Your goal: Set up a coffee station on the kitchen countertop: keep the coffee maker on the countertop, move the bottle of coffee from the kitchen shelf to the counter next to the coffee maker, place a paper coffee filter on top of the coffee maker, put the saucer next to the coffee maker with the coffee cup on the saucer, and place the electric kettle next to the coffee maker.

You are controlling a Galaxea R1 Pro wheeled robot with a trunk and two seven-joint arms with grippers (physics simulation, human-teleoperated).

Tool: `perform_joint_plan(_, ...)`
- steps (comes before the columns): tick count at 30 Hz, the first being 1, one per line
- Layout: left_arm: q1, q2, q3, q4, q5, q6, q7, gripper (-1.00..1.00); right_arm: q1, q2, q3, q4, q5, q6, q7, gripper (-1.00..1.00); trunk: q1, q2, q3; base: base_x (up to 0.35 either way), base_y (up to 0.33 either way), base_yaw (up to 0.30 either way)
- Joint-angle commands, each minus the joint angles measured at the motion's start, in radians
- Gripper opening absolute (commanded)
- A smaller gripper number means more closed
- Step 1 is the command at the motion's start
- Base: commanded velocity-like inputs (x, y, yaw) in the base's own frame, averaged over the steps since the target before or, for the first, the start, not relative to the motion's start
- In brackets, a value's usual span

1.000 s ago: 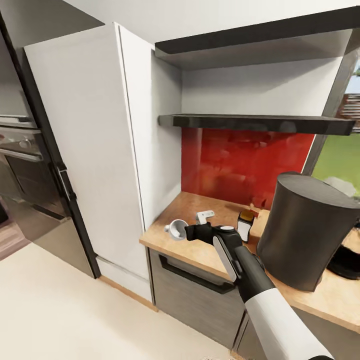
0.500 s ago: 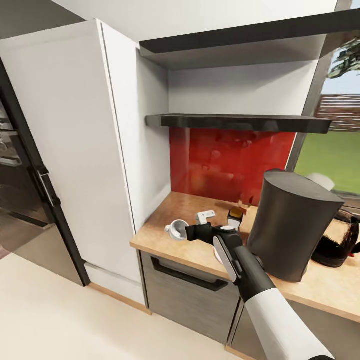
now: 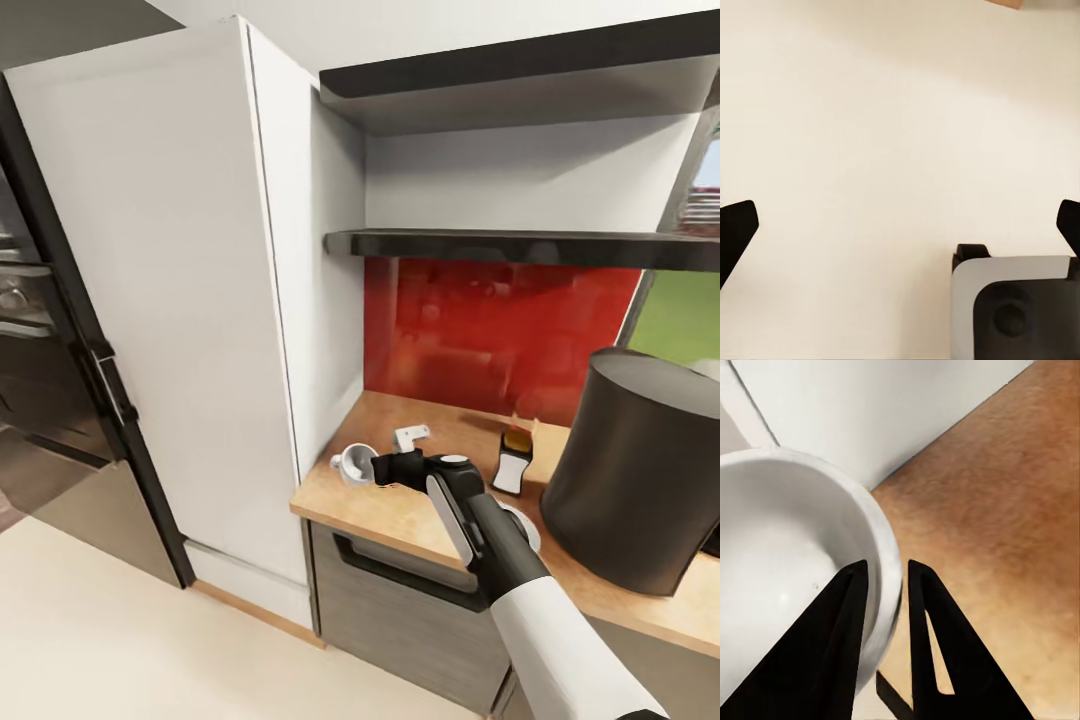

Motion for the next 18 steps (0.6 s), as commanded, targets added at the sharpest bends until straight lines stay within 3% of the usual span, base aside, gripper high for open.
perform_joint_plan(1,-0.001,0.000,0.009,0.001,-0.010,-0.004,-0.005,1.00,-0.001,0.000,0.000,-0.001,-0.011,0.006,-0.002,-1.00,0.001,-0.002,-0.002,0.314,0.061,-0.027)
perform_joint_plan(7,-0.001,0.000,0.010,0.001,-0.009,-0.003,-0.005,1.00,-0.001,0.000,-0.001,-0.002,-0.011,0.006,-0.002,-1.00,0.001,-0.002,-0.002,0.243,0.036,-0.231)
perform_joint_plan(18,-0.001,0.000,0.010,0.001,-0.010,-0.005,-0.005,1.00,-0.001,0.000,-0.001,0.000,-0.011,0.006,-0.002,-1.00,0.001,-0.002,-0.002,0.018,0.005,-0.268)
